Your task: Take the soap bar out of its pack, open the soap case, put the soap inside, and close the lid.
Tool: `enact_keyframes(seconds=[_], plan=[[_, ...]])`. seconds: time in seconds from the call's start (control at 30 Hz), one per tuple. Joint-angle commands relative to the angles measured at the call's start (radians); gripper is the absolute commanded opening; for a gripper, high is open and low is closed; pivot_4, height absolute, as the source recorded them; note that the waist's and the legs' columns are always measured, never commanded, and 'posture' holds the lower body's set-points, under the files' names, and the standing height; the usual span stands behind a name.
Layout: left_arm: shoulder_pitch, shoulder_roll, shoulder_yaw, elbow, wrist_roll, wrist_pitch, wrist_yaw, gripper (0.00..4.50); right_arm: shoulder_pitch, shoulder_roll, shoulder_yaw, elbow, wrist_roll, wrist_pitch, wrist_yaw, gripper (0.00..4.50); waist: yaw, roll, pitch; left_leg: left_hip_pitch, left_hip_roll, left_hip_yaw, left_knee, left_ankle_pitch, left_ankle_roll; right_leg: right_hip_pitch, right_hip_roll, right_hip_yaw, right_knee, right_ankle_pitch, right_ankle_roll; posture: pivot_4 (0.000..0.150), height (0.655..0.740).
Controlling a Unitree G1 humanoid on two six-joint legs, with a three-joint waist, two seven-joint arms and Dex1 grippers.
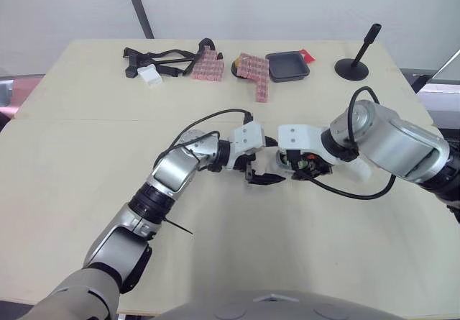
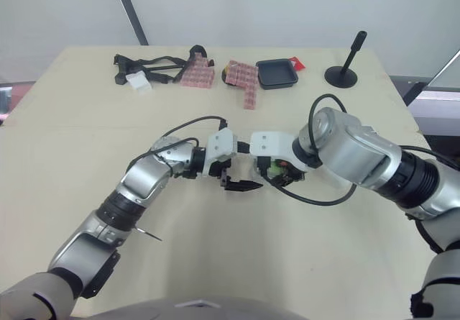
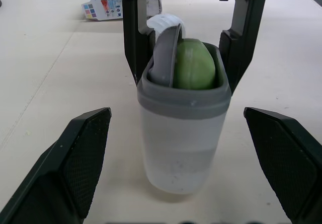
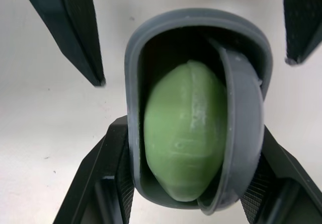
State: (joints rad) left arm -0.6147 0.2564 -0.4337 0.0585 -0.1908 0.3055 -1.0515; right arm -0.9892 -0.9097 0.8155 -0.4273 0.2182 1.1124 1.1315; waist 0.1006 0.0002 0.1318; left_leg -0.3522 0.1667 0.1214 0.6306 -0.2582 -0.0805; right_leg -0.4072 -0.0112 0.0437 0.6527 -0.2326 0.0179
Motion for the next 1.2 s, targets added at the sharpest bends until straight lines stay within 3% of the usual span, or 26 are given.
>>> enact_keyframes(seconds=[0.03,1.2], plan=[[-0.016,-0.007,0.011,-0.01,0.002,-0.017,-0.001,4.5,-0.03,0.001,-0.014,-0.005,-0.032,-0.011,0.011,2.08,0.001,0.0,0.0,0.0,0.0,0.0,0.0,0.0,0.0,0.0,0.0,0.0,0.0,0.0,0.0,0.15,0.74],[-0.04,-0.035,0.013,0.073,0.047,-0.091,0.005,4.5,-0.008,0.026,-0.03,0.005,-0.07,-0.026,0.035,2.08,0.006,0.0,0.0,0.0,0.001,0.0,0.002,0.0,0.0,0.0,0.002,0.004,0.003,0.0,0.0,0.15,0.74]])
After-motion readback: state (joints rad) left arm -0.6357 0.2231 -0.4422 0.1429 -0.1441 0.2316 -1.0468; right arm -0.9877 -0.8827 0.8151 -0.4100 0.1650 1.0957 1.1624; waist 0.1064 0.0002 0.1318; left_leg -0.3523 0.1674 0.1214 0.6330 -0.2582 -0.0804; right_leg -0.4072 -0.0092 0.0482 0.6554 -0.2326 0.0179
